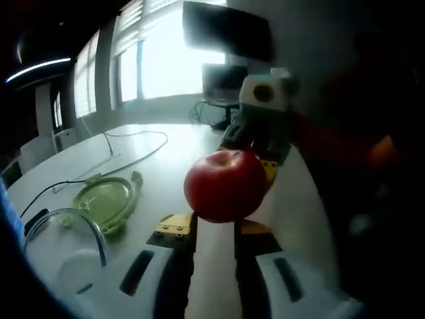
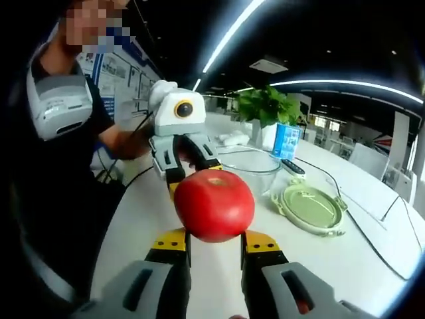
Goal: Pick up the tomato from the tabletop place it into the food storage container close the lid and lock the latches
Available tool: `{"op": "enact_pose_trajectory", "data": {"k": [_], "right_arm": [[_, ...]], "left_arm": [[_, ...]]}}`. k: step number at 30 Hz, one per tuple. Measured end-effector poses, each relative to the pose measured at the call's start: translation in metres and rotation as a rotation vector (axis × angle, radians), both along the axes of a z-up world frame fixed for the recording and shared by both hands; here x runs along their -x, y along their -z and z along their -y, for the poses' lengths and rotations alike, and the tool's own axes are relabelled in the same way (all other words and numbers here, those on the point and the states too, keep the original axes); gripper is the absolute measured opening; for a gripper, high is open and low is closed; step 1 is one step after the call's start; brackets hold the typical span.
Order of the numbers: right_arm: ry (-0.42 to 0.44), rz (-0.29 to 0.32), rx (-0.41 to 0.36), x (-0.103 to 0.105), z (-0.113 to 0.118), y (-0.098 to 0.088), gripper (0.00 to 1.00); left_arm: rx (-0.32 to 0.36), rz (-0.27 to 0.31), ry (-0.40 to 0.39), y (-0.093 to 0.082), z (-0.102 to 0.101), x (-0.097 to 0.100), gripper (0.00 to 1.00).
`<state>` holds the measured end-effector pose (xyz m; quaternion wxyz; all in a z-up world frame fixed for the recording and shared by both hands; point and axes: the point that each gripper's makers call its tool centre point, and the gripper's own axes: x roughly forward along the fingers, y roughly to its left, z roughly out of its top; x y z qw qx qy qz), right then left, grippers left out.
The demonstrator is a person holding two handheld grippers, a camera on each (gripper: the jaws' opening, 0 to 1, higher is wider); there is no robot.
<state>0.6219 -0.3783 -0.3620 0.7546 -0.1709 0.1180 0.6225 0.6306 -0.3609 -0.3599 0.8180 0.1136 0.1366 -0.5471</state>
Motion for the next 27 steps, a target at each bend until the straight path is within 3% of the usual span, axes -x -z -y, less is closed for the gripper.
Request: {"op": "enact_pose_trajectory", "data": {"k": [9,12,14,22,27], "right_arm": [[-0.044,0.006,0.028,0.010,-0.034,-0.026,0.23],[-0.053,0.007,0.034,0.005,-0.044,-0.033,0.23],[-0.061,0.006,0.041,0.002,-0.053,-0.036,0.23],[-0.073,0.005,0.017,-0.016,-0.088,-0.053,0.23],[-0.090,0.019,-0.002,-0.027,-0.110,-0.061,0.23]], "left_arm": [[0.013,-0.026,-0.016,-0.027,-0.032,0.004,0.15],[0.012,-0.035,-0.028,-0.035,-0.050,-0.011,0.15],[0.007,-0.032,-0.034,-0.035,-0.043,-0.010,0.15],[0.009,0.009,-0.077,-0.059,-0.080,-0.017,0.15],[-0.007,0.027,-0.098,-0.064,-0.099,-0.019,0.15]]}}
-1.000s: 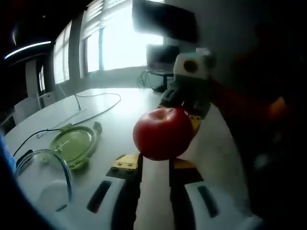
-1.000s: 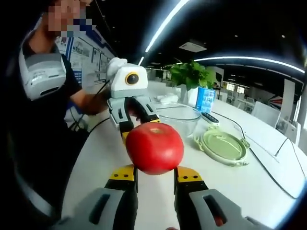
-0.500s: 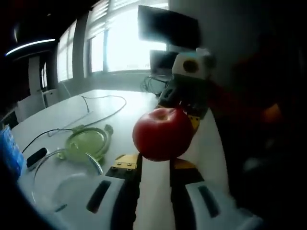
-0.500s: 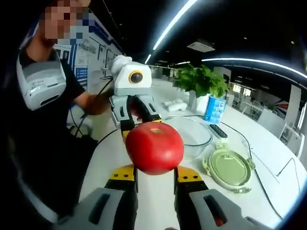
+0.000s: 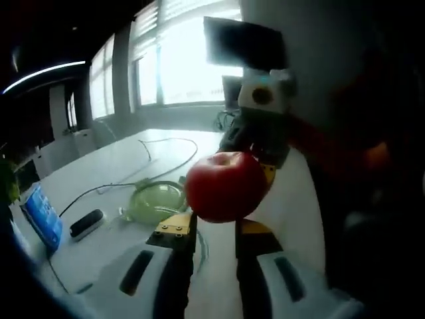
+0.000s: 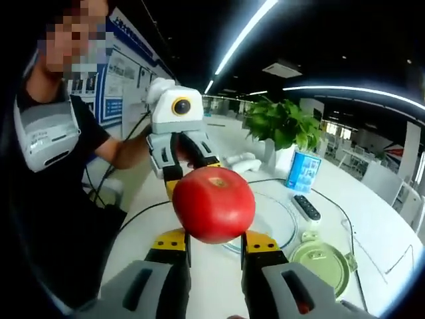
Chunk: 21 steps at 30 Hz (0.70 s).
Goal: Pick up the tomato from the tabletop place it into the food storage container close the lid and lock the latches
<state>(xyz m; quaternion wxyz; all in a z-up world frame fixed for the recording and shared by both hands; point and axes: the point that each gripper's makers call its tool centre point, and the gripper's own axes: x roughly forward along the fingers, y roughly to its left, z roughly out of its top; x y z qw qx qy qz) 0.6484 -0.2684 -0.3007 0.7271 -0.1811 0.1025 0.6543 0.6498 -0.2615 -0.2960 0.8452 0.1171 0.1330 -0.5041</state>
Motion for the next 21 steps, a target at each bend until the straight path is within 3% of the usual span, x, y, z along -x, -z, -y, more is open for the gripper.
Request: {"op": "enact_pose_trajectory", "data": {"k": [11,15,21], "right_arm": [[-0.030,-0.001,0.029,-0.029,-0.030,0.002,0.23],[-0.035,-0.011,0.046,-0.042,-0.038,0.006,0.23],[-0.051,-0.010,0.093,-0.065,-0.045,0.013,0.23]], "left_arm": [[-0.031,0.020,-0.009,0.002,-0.034,-0.024,0.15],[-0.014,0.016,-0.007,0.003,-0.043,-0.038,0.16],[-0.055,0.027,0.010,0.013,-0.052,-0.064,0.15]]}}
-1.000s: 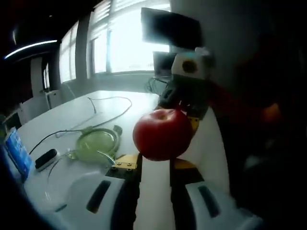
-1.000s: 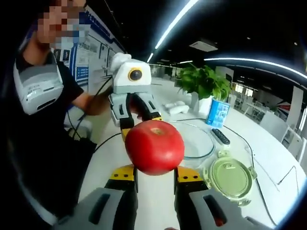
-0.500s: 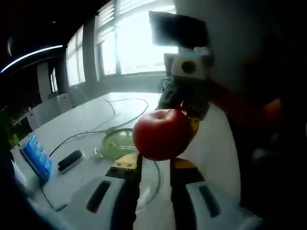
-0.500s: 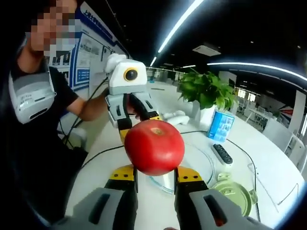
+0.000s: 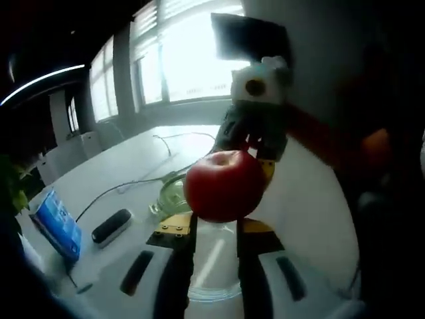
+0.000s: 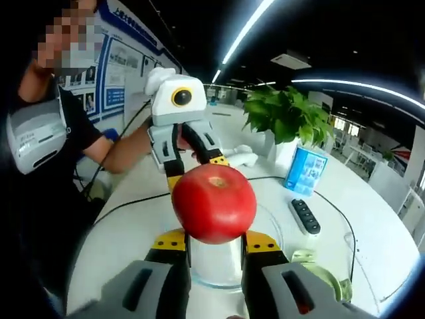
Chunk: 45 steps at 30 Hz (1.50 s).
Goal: Pick up the tomato from the tabletop place it into the food storage container close the lid and lock the latches
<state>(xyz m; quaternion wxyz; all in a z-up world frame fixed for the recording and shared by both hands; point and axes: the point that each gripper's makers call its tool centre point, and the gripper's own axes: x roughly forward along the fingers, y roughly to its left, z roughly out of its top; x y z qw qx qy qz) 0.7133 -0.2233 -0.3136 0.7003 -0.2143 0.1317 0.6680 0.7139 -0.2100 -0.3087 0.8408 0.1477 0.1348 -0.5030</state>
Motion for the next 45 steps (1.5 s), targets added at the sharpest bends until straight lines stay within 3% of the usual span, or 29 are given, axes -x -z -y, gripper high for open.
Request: {"op": "enact_pose_trajectory", "data": {"k": [6,10,13,14,15,18,20,28,36,39,43,45], "right_arm": [[-0.043,0.018,0.072,-0.014,-0.014,0.009,0.23],[-0.050,0.025,0.071,-0.018,-0.022,0.018,0.23],[-0.045,0.005,0.063,-0.018,-0.022,0.028,0.23],[-0.089,0.008,0.075,-0.016,-0.022,0.035,0.23],[-0.076,-0.033,0.093,-0.016,-0.021,0.039,0.23],[-0.075,-0.016,0.097,-0.020,-0.025,0.046,0.23],[-0.075,-0.037,0.120,-0.021,-0.024,0.053,0.23],[-0.073,-0.025,0.174,-0.020,-0.022,0.060,0.23],[-0.066,-0.042,0.210,-0.022,-0.020,0.072,0.23],[-0.072,-0.043,0.201,-0.021,-0.019,0.071,0.23],[-0.082,-0.026,0.207,-0.020,-0.019,0.072,0.23],[-0.088,0.028,0.238,-0.022,-0.017,0.075,0.22]], "left_arm": [[0.006,-0.023,-0.032,0.010,-0.013,-0.015,0.15],[-0.009,-0.045,-0.063,0.021,-0.022,-0.021,0.16],[-0.019,-0.062,-0.068,0.030,-0.024,-0.023,0.16],[-0.039,-0.079,-0.058,0.037,-0.025,-0.020,0.16],[-0.042,-0.073,-0.059,0.039,-0.023,-0.021,0.16],[-0.075,-0.094,-0.084,0.051,-0.025,-0.024,0.16],[-0.090,-0.094,-0.087,0.056,-0.025,-0.025,0.16],[-0.101,-0.103,-0.098,0.056,-0.027,-0.023,0.16],[-0.184,-0.115,-0.079,0.062,-0.025,-0.025,0.16],[-0.256,-0.118,-0.043,0.066,-0.026,-0.024,0.15],[-0.302,-0.131,-0.010,0.070,-0.025,-0.023,0.15],[-0.295,-0.140,-0.012,0.070,-0.026,-0.023,0.15]]}}
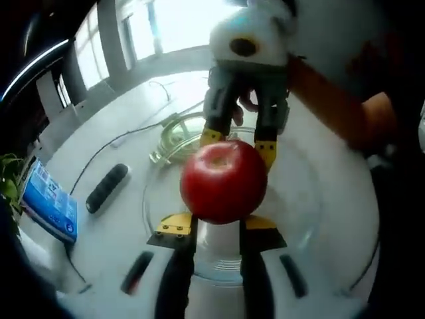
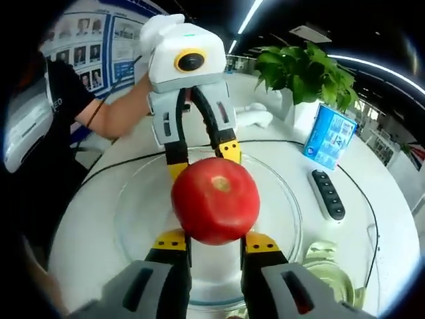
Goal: Pick up the tomato from the tabletop place it into the food storage container close the lid and lock the latches
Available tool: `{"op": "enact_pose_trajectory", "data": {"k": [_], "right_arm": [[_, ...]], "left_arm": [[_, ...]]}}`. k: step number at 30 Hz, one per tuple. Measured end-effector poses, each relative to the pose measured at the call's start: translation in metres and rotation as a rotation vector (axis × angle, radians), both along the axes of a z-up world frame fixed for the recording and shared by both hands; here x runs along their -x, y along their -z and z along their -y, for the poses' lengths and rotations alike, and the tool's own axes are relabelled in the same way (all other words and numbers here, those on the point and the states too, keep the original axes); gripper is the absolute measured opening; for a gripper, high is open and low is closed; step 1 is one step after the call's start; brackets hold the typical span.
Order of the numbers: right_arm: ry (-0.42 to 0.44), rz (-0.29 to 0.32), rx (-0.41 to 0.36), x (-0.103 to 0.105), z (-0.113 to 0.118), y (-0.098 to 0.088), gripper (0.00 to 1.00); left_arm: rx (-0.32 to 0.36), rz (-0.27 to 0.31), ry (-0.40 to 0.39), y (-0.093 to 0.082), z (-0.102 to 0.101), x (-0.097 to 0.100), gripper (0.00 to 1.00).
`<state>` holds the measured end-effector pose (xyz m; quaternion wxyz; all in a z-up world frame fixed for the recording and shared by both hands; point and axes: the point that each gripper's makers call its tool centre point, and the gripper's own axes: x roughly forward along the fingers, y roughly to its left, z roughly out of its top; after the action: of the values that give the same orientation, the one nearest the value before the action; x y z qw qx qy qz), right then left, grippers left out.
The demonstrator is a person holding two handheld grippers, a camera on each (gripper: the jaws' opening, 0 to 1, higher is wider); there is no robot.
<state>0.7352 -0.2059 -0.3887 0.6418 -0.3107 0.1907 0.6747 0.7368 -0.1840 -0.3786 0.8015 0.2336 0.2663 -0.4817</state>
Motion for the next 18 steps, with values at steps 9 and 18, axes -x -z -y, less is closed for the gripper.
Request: {"op": "enact_pose_trajectory", "data": {"k": [9,18], "right_arm": [[0.048,0.102,0.147,-0.005,0.003,0.007,0.21],[0.096,0.100,0.265,-0.005,0.003,0.014,0.21]], "left_arm": [[0.094,0.040,-0.081,-0.004,0.000,-0.002,0.15],[-0.085,-0.025,-0.051,0.009,-0.004,0.005,0.14]]}}
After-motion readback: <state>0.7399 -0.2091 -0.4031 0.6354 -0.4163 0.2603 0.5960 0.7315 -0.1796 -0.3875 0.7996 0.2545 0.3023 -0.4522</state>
